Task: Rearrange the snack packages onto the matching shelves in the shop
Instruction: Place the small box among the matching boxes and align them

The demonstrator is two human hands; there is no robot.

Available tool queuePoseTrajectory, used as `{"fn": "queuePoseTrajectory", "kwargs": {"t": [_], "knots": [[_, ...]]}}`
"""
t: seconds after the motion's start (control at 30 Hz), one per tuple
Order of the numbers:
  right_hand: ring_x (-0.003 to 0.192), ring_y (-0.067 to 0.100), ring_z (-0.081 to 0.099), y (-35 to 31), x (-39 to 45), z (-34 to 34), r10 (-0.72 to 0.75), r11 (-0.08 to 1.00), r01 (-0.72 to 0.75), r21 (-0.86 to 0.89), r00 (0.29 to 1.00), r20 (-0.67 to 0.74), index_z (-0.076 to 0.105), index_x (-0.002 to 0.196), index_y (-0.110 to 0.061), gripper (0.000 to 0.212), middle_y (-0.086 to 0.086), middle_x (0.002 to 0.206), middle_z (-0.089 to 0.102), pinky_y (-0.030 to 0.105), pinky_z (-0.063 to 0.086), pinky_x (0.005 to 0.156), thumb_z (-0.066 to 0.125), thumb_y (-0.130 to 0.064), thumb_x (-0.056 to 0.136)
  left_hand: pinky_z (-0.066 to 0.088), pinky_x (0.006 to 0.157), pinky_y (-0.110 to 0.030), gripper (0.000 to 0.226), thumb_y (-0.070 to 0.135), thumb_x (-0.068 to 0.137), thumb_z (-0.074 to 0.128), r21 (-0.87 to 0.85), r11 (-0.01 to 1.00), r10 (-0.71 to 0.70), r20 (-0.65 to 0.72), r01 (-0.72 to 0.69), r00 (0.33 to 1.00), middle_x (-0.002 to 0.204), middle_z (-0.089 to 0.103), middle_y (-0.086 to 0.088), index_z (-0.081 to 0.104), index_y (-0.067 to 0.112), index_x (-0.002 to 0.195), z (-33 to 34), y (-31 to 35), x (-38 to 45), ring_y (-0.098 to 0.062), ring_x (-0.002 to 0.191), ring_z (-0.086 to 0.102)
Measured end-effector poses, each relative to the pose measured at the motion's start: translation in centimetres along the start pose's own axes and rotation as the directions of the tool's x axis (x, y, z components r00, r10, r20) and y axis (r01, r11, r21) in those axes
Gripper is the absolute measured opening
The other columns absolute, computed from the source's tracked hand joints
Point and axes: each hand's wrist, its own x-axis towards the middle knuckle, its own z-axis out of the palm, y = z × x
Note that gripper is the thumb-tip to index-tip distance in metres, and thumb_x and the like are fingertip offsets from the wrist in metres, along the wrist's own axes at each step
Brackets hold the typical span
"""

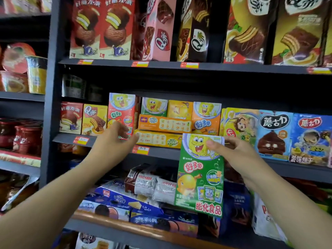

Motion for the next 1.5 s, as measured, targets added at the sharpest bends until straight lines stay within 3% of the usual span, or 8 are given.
{"fn": "queuePoseTrajectory", "kwargs": {"t": [0.3, 0.5, 0.63, 0.87, 0.97, 1.2, 1.27, 1.5], "knots": [[0.071, -0.003, 0.068, -1.6, 2.3, -0.2, -0.035, 0.999, 0.035, 0.014, 0.999, 0.041, 0.067, 0.097, -0.022, 0.036, -0.008, 0.094, 0.072, 0.012, 0.046, 0.054, 0.077, -0.042, 0.069, 0.042, 0.052, -0.026, 0.062, 0.068, 0.087, 0.034, -0.15, 0.827, -0.509, 0.208, 0.541, 0.835, 0.075, 0.061, -0.014, 0.044, 0.007, 0.079, 1.2, 5.2, 6.6, -0.021, 0.059, 0.056], [0.072, -0.003, 0.068, -1.4, 2.2, -0.6, -0.03, 0.999, 0.029, 0.031, 0.998, 0.052, 0.066, 0.103, -0.02, 0.04, -0.006, 0.098, 0.073, 0.009, 0.044, 0.049, 0.076, -0.041, 0.07, 0.056, 0.046, -0.027, 0.036, 0.04, 0.085, 0.063, -0.291, 0.781, -0.503, 0.233, 0.553, 0.833, 0.069, 0.064, -0.012, 0.054, 0.007, 0.097, 2.0, 4.6, 7.7, -0.02, 0.044, 0.061], [0.08, 0.006, 0.071, -0.8, 1.5, -1.3, -0.022, 0.999, 0.021, 0.04, 0.999, 0.031, 0.068, 0.1, -0.02, 0.045, -0.005, 0.095, 0.075, 0.018, 0.049, 0.061, 0.077, -0.043, 0.062, 0.057, 0.044, -0.03, 0.046, 0.034, 0.08, 0.071, -0.489, 0.713, -0.471, 0.197, 0.502, 0.86, 0.085, 0.069, -0.019, 0.052, 0.002, 0.106, 1.5, 4.0, 7.5, -0.023, 0.054, 0.068], [0.077, 0.008, 0.072, -0.1, -0.2, -2.7, 0.014, 0.997, -0.015, 0.07, 1.0, 0.018, 0.069, 0.095, -0.021, 0.032, -0.008, 0.087, 0.076, 0.027, 0.054, 0.07, 0.075, -0.036, 0.067, 0.059, 0.074, -0.032, 0.037, 0.028, 0.082, 0.07, -0.662, 0.666, -0.313, 0.171, 0.344, 0.934, 0.093, 0.068, -0.02, 0.057, 0.0, 0.101, 0.9, 3.3, 6.8, -0.029, 0.084, 0.069], [0.072, 0.002, 0.071, -0.1, -1.0, -3.3, 0.03, 0.997, -0.032, 0.075, 0.999, 0.025, 0.069, 0.091, -0.023, 0.02, -0.012, 0.084, 0.075, 0.015, 0.05, 0.058, 0.074, -0.031, 0.073, 0.06, 0.072, -0.031, 0.033, 0.026, 0.082, 0.07, -0.68, 0.661, -0.261, 0.186, 0.316, 0.947, 0.095, 0.068, -0.019, 0.059, 0.0, 0.099, 1.1, 3.7, 6.4, -0.028, 0.087, 0.069], [0.082, 0.006, 0.071, 0.9, -3.4, -5.3, 0.109, 0.994, -0.109, 0.031, 0.994, 0.022, 0.067, 0.103, -0.02, 0.043, -0.01, 0.089, 0.076, 0.02, 0.053, 0.072, 0.077, -0.04, 0.066, 0.059, 0.065, -0.023, 0.022, 0.023, 0.088, 0.063, -0.722, 0.634, -0.173, 0.214, 0.275, 0.961, 0.088, 0.067, -0.013, 0.056, 0.003, 0.092, 3.1, 5.5, 5.4, -0.02, 0.08, 0.066], [0.093, 0.013, 0.07, 1.1, -4.1, -5.9, 0.131, 0.991, -0.131, -0.01, 0.991, 0.01, 0.068, 0.105, -0.023, 0.056, -0.007, 0.096, 0.075, 0.034, 0.052, 0.087, 0.078, -0.05, 0.056, 0.059, 0.065, -0.024, 0.022, 0.023, 0.087, 0.065, -0.731, 0.634, -0.146, 0.21, 0.254, 0.967, 0.089, 0.068, -0.014, 0.056, 0.003, 0.093, 3.5, 6.2, 5.7, -0.018, 0.075, 0.067], [0.093, 0.015, 0.069, 1.7, -6.5, -8.2, 0.158, 0.987, -0.16, -0.022, 0.986, -0.061, 0.069, 0.101, -0.026, 0.064, -0.008, 0.094, 0.075, 0.035, 0.048, 0.08, 0.081, -0.062, 0.048, 0.059, 0.076, -0.035, 0.055, 0.017, 0.082, 0.072, -0.706, 0.687, -0.118, 0.124, 0.171, 0.985, 0.116, 0.061, -0.025, 0.045, -0.005, 0.124, 5.9, 8.8, 7.3, -0.031, 0.096, 0.068]]}}
